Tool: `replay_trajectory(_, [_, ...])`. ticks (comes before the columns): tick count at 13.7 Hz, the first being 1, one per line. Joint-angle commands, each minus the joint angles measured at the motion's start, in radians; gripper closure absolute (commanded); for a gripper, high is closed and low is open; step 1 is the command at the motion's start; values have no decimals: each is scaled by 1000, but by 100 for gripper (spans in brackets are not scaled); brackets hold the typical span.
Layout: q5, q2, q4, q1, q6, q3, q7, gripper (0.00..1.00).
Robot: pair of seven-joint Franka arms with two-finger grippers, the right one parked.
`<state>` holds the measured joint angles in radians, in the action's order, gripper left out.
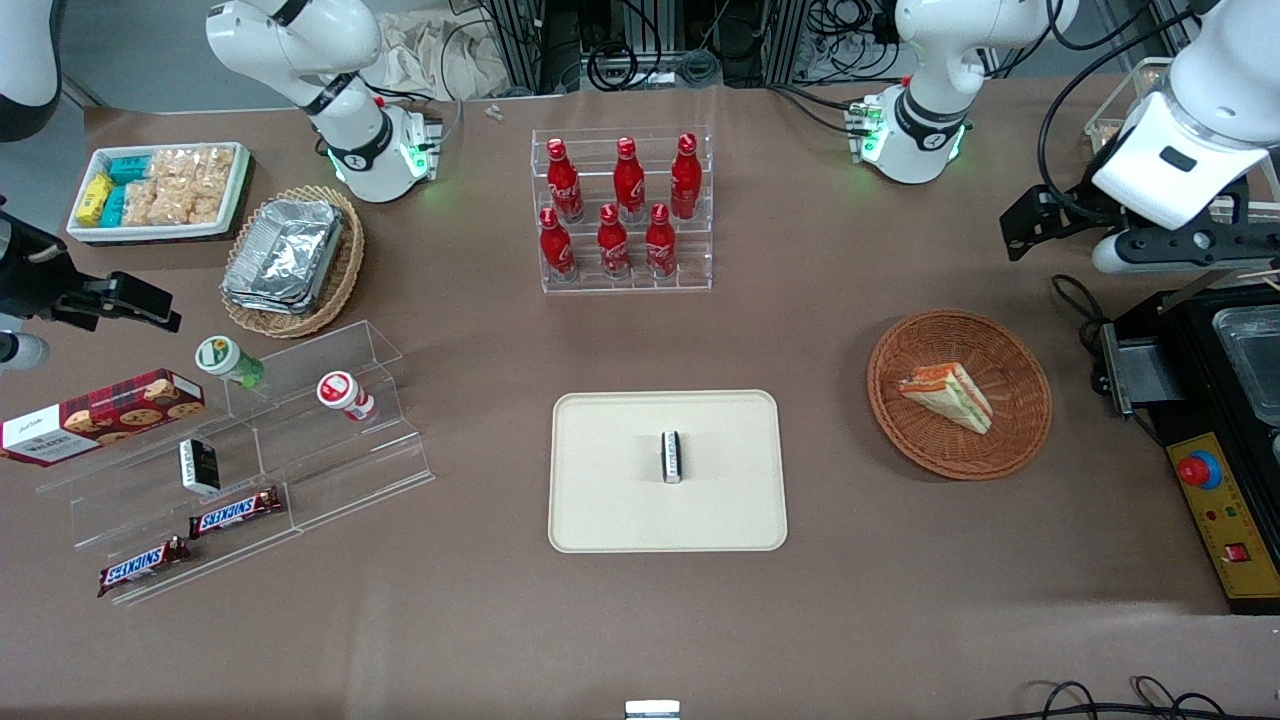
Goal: Place sandwich from basket to tray
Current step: 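Move the left gripper down over the wrapped sandwich in the wicker basket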
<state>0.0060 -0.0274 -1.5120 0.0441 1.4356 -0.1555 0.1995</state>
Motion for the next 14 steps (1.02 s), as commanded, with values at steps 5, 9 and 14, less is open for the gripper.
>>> replay_trajectory(5, [17,18,29,-3,-49,-3,-17,0])
replay_trajectory(9, [17,46,13,-9,-12,-1,323,0])
replay_trajectory(14, [-12,43,-256,-10,252,33,497,0])
